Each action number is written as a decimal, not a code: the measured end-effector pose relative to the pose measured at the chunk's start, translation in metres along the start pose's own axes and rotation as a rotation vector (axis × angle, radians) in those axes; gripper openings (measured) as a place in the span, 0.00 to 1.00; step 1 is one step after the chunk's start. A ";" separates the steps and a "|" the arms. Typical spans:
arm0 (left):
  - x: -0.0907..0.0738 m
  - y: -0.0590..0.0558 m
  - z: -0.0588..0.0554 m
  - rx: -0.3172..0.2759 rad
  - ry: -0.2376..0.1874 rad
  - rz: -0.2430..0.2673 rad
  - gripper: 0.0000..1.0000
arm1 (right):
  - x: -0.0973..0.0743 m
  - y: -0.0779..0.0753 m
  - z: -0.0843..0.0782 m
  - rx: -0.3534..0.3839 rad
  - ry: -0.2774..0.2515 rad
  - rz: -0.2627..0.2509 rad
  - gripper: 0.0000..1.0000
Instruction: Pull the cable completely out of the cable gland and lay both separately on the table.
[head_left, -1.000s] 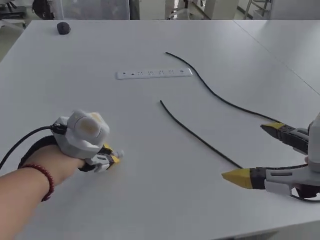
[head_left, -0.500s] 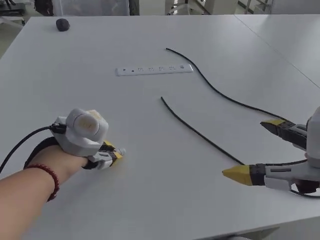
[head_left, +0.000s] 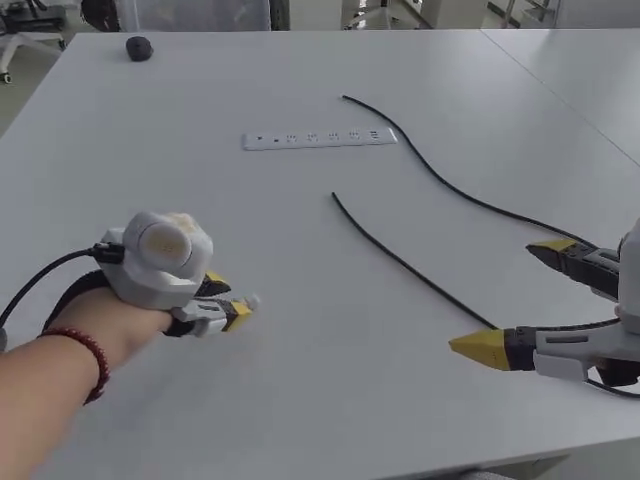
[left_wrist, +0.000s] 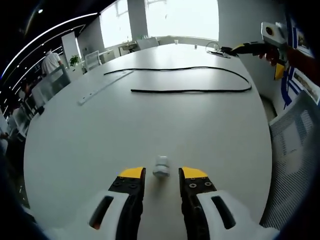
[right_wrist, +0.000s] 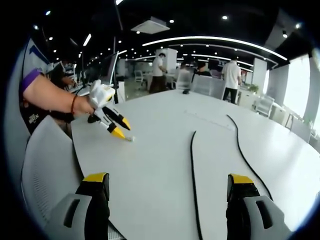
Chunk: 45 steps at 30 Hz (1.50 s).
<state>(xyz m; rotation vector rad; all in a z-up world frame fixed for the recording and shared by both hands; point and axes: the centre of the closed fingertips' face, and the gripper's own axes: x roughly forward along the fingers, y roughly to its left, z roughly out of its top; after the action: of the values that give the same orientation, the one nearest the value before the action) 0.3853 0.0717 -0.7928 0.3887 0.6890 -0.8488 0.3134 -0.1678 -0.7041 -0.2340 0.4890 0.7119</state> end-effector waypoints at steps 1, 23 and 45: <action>-0.005 -0.001 0.003 0.008 -0.015 0.008 0.32 | 0.000 0.000 0.000 0.003 0.000 0.002 0.99; -0.143 -0.038 0.034 -0.189 -0.439 0.091 0.98 | -0.001 0.009 0.002 0.018 -0.025 0.020 0.99; -0.183 -0.046 -0.007 -0.298 -0.446 0.220 0.98 | -0.011 0.036 0.009 0.012 -0.062 0.035 0.99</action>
<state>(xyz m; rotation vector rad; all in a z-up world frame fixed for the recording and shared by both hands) 0.2610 0.1485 -0.6732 0.0003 0.3402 -0.5837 0.2856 -0.1438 -0.6922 -0.1917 0.4395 0.7482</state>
